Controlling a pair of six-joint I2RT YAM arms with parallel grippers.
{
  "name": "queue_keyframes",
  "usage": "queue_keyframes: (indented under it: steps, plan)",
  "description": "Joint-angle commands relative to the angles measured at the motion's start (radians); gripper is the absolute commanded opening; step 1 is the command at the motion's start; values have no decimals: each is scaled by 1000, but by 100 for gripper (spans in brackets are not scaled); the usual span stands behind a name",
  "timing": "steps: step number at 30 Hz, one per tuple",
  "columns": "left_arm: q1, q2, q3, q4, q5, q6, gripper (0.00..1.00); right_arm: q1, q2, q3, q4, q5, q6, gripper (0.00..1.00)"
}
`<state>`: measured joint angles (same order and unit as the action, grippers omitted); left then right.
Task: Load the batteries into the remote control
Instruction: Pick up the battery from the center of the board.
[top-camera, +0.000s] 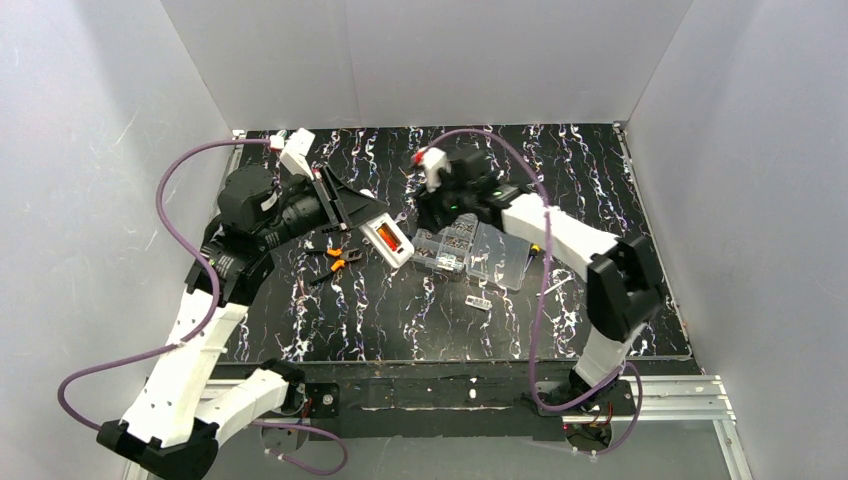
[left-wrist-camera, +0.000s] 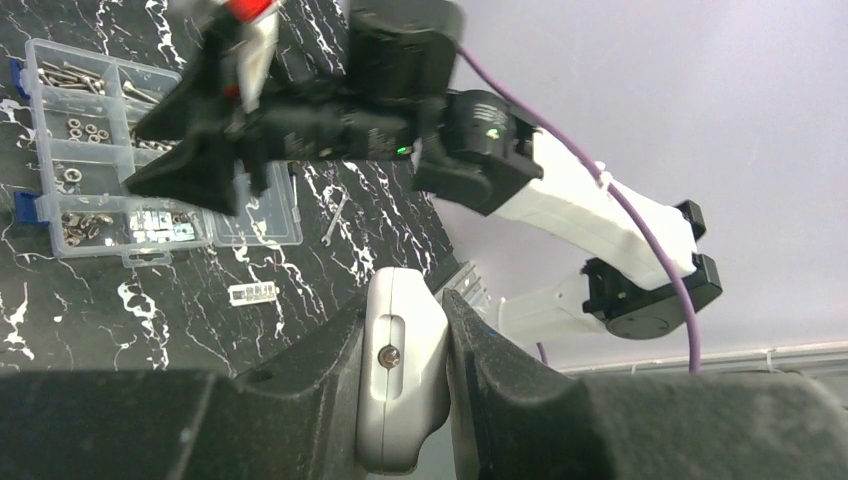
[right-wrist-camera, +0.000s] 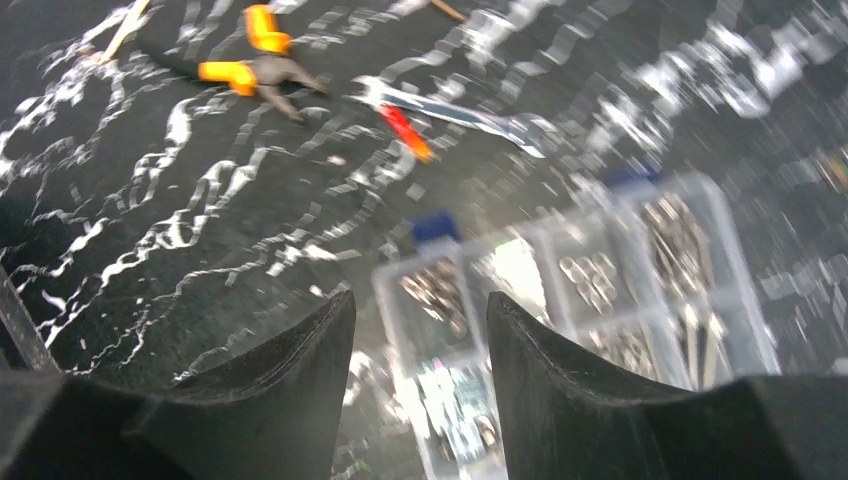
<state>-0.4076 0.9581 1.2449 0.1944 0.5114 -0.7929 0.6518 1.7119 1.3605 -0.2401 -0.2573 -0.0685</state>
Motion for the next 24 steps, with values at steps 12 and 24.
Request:
queue_keyframes:
  steps: [12, 24]
  plan:
    - [9, -45, 52, -174, -8, 105, 0, 179, 301, 244, -21, -33, -406, 64]
    - [10, -61, 93, -188, 9, 144, 0, 169, 447, 347, -14, -44, -417, 63]
